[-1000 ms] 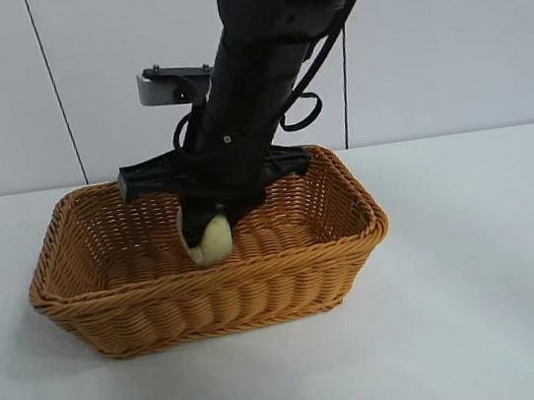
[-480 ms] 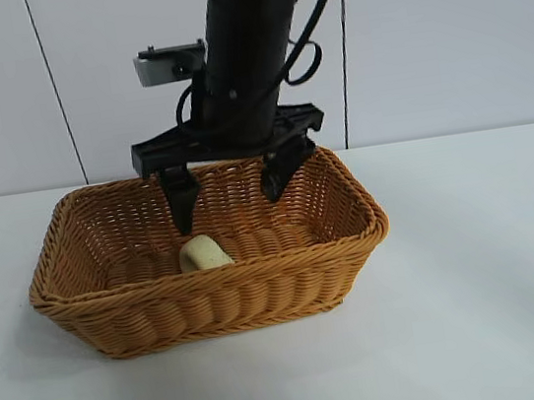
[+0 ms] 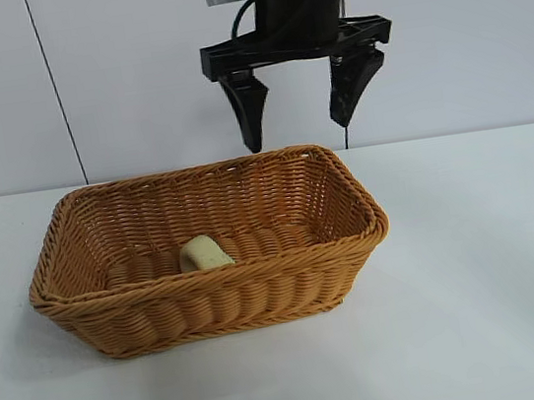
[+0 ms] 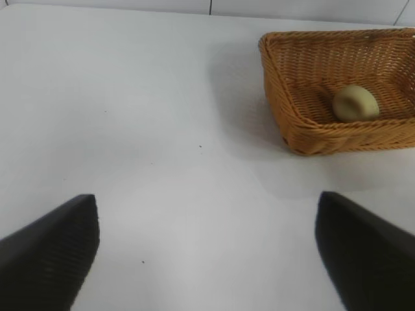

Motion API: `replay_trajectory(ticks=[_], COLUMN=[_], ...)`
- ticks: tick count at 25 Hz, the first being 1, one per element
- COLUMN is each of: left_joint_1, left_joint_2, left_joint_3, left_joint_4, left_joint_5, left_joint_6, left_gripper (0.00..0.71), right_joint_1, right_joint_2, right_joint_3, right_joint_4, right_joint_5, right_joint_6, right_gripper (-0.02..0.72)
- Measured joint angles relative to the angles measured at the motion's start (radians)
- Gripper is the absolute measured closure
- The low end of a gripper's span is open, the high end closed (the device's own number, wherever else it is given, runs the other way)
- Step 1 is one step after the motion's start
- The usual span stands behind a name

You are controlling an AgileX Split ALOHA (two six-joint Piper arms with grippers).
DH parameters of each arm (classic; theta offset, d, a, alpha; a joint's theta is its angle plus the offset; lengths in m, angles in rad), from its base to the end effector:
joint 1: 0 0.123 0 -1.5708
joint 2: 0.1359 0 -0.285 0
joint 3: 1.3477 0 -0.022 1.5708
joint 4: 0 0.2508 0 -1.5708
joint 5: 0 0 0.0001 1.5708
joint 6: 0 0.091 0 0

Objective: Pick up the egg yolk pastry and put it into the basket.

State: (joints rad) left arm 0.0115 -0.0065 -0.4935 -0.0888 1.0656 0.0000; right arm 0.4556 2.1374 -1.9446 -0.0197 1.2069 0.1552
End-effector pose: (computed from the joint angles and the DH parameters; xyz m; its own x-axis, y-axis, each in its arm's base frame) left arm -0.0054 -0.0071 0.2753 -0.4609 -0.0482 -0.8861 0.0377 0.9966 -0.0738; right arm 0.4129 0.2005 0.2480 -0.9230 -0.2879 -0.2553 -0.3027 0.9529 0.0201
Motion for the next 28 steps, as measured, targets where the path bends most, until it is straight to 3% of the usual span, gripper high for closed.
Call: replay_trajectory(ticks=[13,22,28], left_joint_1=[0.000,0.000,0.000], left_joint_2=[0.000,0.000,0.000], left_joint_3=[0.000,0.000,0.000], left_joint_4=[0.000,0.000,0.000], left_joint_5=[0.000,0.000,0.000], left_joint_6=[0.000,0.000,0.000], left_gripper=[0.014,0.014,0.014], right_joint_1=[-0.366,-0.410,-0.410], right_joint_2=[0.000,-0.003,-0.119], right_joint_3=[0.000,0.007,0.207], right_joint_4=[-0.056,-0.046,-0.035], right_joint_5=[0.001,0.001,-0.001], right_joint_6=[-0.015,-0.035,-0.044], right_gripper=[0.062,0.062,0.062])
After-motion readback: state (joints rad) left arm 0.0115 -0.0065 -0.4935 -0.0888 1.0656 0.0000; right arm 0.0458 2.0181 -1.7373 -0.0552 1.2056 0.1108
